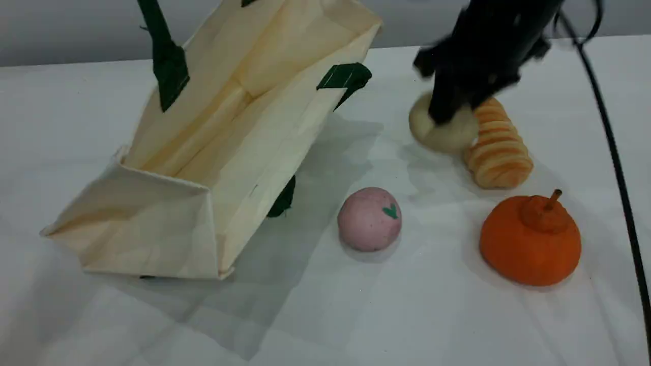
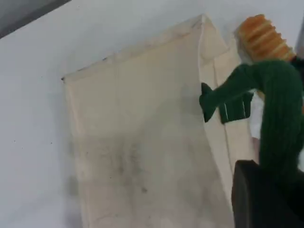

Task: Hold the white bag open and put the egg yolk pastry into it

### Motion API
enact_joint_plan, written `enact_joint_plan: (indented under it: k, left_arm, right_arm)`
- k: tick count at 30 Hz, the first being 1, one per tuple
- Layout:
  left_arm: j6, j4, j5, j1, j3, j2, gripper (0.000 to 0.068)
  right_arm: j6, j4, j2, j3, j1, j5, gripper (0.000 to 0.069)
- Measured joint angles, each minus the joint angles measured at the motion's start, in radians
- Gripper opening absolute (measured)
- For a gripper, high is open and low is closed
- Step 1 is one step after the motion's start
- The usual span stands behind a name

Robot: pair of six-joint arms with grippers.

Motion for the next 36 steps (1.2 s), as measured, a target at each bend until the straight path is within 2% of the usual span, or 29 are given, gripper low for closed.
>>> enact_joint_plan:
  k: [4,11,14,17,22,27,33,36]
  left_arm:
    - [0.027,0.0,0.0,0.0,0.0,0.0,0.0092]
    - [0.059,0.0,0.0,0.0,0.0,0.0,0.0092]
    - [0.065,-0.001,0.0,0.0,0.0,0.0,0.0092]
    - [0.087,-0.011,0.0,-0.005,0.0,0.0,0.0092]
    - [0.139,-0.013,0.0,-0.048,0.0,0.0,0.0092]
    - [0.239,0.022,0.0,-0.115,0.0,0.0,0.0092]
    - [0.269,0.079,0.0,-0.127,0.0,-0.001,0.0092]
    - [0.283,0.083,0.0,-0.127,0.0,-0.001,0.0092]
  right_arm:
    - [0.004,-0.001,-0.122,-0.001,0.0,0.01,0.0167]
    - [0.003,0.029,-0.303,0.004,-0.001,0.108,0.0162]
    - [-0.047,0.085,-0.359,0.039,0.012,0.135,0.0154]
    - [-0.124,0.173,-0.406,0.098,0.045,0.099,0.0149]
    - [-0.247,0.295,-0.43,0.174,0.129,0.074,0.0149]
    - [-0.288,0.317,-0.428,0.182,0.191,0.071,0.0148]
    - [-0.32,0.348,-0.421,0.181,0.24,0.071,0.0147]
    - [-0.33,0.355,-0.398,0.181,0.27,0.034,0.0146]
